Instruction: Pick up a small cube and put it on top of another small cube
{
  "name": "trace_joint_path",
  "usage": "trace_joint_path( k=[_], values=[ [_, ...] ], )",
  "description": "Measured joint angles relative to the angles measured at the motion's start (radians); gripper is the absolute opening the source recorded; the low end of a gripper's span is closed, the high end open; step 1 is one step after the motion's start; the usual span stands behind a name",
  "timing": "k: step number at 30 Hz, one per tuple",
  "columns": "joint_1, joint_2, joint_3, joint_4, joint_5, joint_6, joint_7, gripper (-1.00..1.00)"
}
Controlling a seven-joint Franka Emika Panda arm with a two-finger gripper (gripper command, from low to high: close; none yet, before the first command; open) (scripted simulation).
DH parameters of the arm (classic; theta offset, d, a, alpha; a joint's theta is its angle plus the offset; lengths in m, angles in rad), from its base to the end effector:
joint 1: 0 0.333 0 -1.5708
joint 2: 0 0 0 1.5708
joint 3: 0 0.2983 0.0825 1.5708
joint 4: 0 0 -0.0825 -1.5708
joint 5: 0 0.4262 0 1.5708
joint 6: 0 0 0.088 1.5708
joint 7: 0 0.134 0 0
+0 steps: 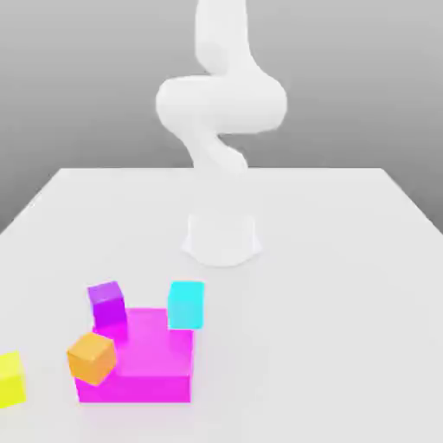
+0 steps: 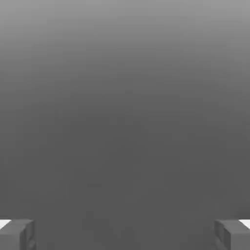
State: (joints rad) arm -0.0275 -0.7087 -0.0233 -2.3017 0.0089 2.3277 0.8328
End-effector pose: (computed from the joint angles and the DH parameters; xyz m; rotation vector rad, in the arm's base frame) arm 0.4509 -0.0248 0.6457 -2.4241 1.1523 -0.9412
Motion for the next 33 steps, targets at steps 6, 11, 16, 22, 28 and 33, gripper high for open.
trace_joint_path(
  k=[6, 11, 16, 22, 28, 33],
  values=[
    [-0.068, 0.223, -0.058, -0.004, 0.026, 0.068, 0.077, 0.00],
    [-0.120, 0.404, -0.111, -0.008, 0.050, 0.123, 0.138, 0.00],
    [-0.171, 0.585, -0.165, -0.011, 0.082, 0.178, 0.193, 0.00],
    [-0.264, 0.805, -0.209, -0.015, 0.130, 0.243, 0.252, 0.00],
    [-0.330, 1.025, -0.250, -0.017, 0.183, 0.309, 0.306, 0.00],
    [-0.392, 1.200, -0.189, 0.015, 0.259, 0.430, 0.263, -1.00]
  ],
)
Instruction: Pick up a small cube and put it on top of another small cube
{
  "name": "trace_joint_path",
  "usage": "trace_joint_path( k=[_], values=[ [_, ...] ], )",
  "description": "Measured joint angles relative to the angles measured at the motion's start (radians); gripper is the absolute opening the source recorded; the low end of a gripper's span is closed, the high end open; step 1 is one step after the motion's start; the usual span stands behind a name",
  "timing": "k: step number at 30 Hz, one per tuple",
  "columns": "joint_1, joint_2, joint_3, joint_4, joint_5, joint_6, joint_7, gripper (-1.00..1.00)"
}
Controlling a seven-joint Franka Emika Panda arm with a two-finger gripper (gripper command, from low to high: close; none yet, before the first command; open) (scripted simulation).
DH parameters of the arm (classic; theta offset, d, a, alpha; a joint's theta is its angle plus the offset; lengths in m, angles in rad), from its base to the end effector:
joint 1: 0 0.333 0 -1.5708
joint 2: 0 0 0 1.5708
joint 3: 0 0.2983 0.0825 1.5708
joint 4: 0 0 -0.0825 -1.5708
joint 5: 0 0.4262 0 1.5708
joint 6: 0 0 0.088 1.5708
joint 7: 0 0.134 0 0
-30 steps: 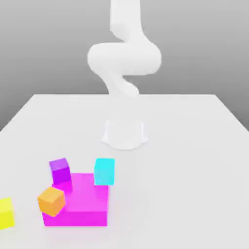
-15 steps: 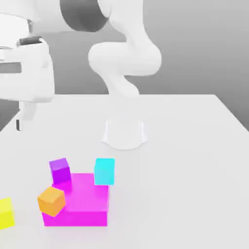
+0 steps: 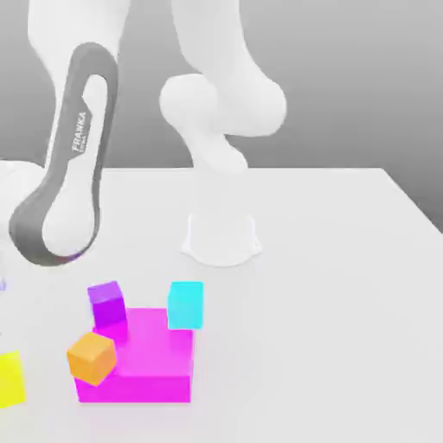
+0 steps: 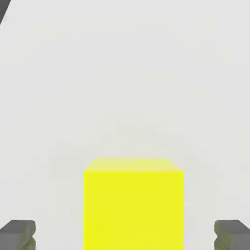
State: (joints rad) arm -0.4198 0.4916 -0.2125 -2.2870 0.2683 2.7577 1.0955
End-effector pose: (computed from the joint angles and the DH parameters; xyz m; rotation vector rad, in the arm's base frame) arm 0.4136 -0.3313 0.0589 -1.7593 2.6026 -0.0016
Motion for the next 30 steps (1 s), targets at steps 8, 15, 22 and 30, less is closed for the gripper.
trace_joint_path(
  k=[8, 15, 22, 30],
  values=[
    [0.006, -0.019, -0.009, -0.004, -0.010, -0.014, 0.008, -1.00],
    [0.089, -0.259, -0.036, -0.087, -0.099, -0.168, 0.100, -1.00],
    [0.201, -0.520, 0.021, -0.211, -0.250, -0.289, 0.271, -1.00],
    [0.197, -0.424, 0.031, -0.253, -0.241, -0.150, 0.274, 1.00]
  ],
)
